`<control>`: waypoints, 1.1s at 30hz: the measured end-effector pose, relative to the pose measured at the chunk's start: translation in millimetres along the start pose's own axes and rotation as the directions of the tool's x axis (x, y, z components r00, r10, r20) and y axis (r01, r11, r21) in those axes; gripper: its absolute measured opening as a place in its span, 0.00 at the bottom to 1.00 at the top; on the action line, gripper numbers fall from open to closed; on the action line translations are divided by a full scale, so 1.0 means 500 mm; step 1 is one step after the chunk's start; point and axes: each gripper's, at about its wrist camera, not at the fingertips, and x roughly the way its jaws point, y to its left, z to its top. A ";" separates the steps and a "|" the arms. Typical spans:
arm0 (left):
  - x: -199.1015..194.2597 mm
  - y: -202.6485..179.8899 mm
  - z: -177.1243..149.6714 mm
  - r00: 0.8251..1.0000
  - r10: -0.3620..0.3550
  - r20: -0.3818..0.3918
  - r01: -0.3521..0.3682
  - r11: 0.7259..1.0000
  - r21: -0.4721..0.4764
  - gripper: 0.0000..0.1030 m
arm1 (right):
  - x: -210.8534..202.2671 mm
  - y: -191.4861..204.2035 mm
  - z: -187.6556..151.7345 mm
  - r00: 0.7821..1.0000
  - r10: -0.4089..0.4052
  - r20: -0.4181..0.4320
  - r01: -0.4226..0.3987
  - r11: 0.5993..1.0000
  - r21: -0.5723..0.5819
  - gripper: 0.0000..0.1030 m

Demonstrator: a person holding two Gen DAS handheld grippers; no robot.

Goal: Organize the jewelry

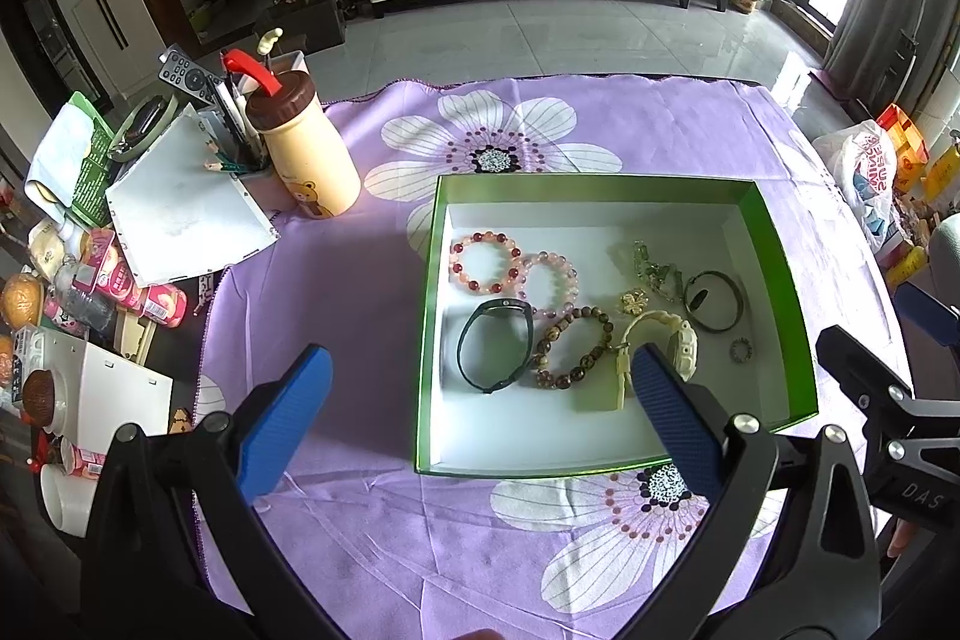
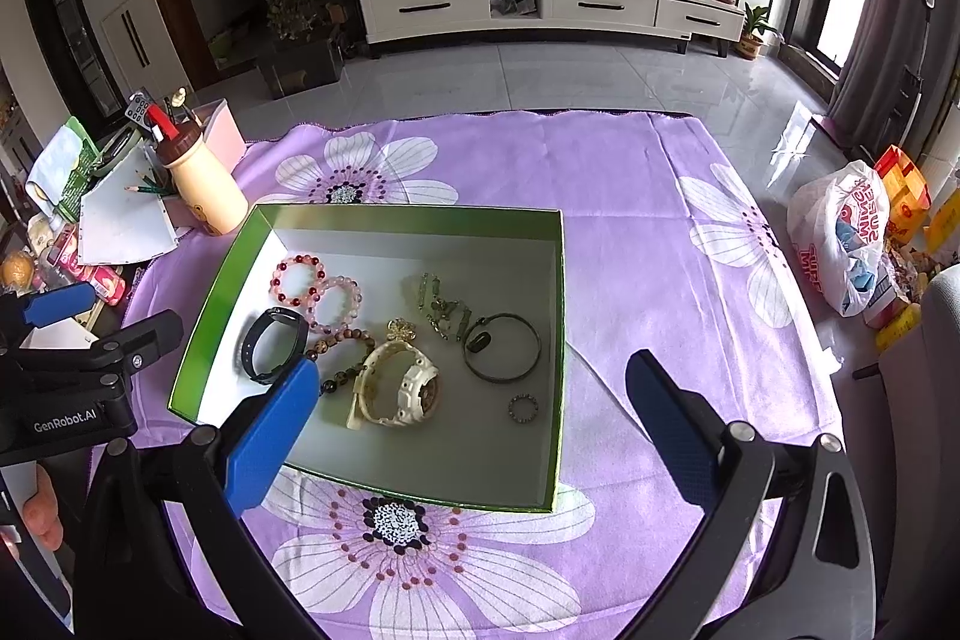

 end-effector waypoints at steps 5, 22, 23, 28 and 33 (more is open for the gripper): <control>0.000 0.001 0.002 1.000 0.003 -0.002 -0.003 1.000 -0.001 0.98 | 0.000 0.001 0.001 1.000 -0.001 -0.001 0.001 1.000 -0.001 0.99; 0.007 0.000 0.003 1.000 0.002 -0.007 -0.002 1.000 -0.001 0.98 | 0.000 0.002 0.004 1.000 0.002 0.002 -0.002 1.000 0.000 0.99; 0.007 0.000 0.003 1.000 -0.001 -0.009 0.001 1.000 -0.002 0.98 | 0.000 0.002 0.004 1.000 0.002 0.002 -0.002 1.000 0.000 0.99; 0.008 0.001 0.004 1.000 -0.006 -0.011 0.006 1.000 -0.003 0.98 | 0.000 0.004 0.005 1.000 0.003 0.001 -0.003 1.000 -0.003 0.99; 0.010 0.000 0.005 1.000 -0.005 -0.016 0.005 1.000 -0.002 0.98 | -0.001 0.007 0.006 1.000 0.000 0.001 0.000 1.000 -0.006 0.99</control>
